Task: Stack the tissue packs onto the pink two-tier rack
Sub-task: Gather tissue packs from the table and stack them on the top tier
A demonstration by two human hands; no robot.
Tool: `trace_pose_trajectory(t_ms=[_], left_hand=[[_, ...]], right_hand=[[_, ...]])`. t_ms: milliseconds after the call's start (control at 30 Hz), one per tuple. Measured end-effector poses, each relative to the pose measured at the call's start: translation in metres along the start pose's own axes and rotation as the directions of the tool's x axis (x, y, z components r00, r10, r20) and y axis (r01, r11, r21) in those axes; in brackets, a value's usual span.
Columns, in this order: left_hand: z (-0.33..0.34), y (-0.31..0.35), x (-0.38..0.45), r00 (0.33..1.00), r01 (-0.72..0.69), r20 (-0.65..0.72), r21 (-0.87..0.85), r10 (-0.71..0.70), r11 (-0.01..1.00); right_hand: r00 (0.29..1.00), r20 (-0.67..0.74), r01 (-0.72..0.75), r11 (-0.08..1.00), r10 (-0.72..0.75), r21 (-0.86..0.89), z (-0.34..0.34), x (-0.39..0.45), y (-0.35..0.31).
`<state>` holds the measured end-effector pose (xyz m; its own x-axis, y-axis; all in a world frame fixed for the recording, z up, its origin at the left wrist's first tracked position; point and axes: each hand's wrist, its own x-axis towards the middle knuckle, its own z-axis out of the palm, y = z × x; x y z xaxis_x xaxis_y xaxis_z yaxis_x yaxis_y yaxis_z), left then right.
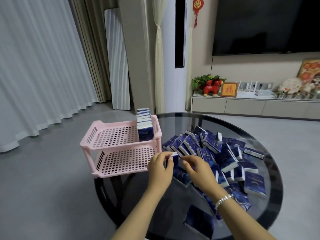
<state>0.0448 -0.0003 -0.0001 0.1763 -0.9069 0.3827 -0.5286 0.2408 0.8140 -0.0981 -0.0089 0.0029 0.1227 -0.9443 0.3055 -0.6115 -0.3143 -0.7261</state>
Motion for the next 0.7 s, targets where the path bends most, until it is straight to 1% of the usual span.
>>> trace_pose_trajectory(t_ms=[100, 167, 233, 267, 333, 467, 567, 633, 700], left_hand=[[0.02, -0.018, -0.009, 0.996, 0.087, 0.036, 0.021, -0.087, 0.996], [0.03, -0.029, -0.012, 0.984, 0.165, 0.064, 0.043, -0.167, 0.985], [0.037, -0.037, -0.013, 0.962, 0.243, 0.105, 0.098, -0.253, 0.965], [0.041, -0.041, -0.013, 0.949, 0.269, 0.125, 0.159, -0.29, 0.95], [0.046, -0.05, -0.011, 0.928, 0.292, 0.15, 0.273, -0.34, 0.917], [0.051, -0.059, -0.006, 0.907, 0.318, 0.154, 0.357, -0.391, 0.878], [0.051, -0.058, -0.005, 0.904, 0.337, 0.145, 0.337, -0.402, 0.879], [0.049, -0.057, -0.006, 0.899, 0.372, 0.154, 0.222, -0.409, 0.901], [0.046, -0.052, -0.009, 0.879, 0.426, 0.186, 0.112, -0.44, 0.898]], right_hand=[[0.995, 0.038, -0.089, 0.992, 0.093, -0.09, 0.006, -0.007, 0.017], [0.99, 0.063, -0.117, 0.983, 0.127, -0.144, 0.009, -0.007, 0.024], [0.986, 0.106, -0.102, 0.971, 0.128, -0.214, 0.012, -0.002, 0.028], [0.983, 0.128, -0.096, 0.963, 0.132, -0.25, 0.013, 0.002, 0.029], [0.974, 0.166, -0.096, 0.945, 0.154, -0.313, 0.016, 0.008, 0.031], [0.948, 0.255, -0.065, 0.897, 0.193, -0.438, 0.021, 0.014, 0.036], [0.925, 0.322, -0.017, 0.868, 0.202, -0.497, 0.019, 0.015, 0.038], [0.912, 0.361, 0.01, 0.868, 0.197, -0.497, 0.018, 0.016, 0.04], [0.899, 0.392, 0.027, 0.867, 0.197, -0.497, 0.015, 0.016, 0.04]])
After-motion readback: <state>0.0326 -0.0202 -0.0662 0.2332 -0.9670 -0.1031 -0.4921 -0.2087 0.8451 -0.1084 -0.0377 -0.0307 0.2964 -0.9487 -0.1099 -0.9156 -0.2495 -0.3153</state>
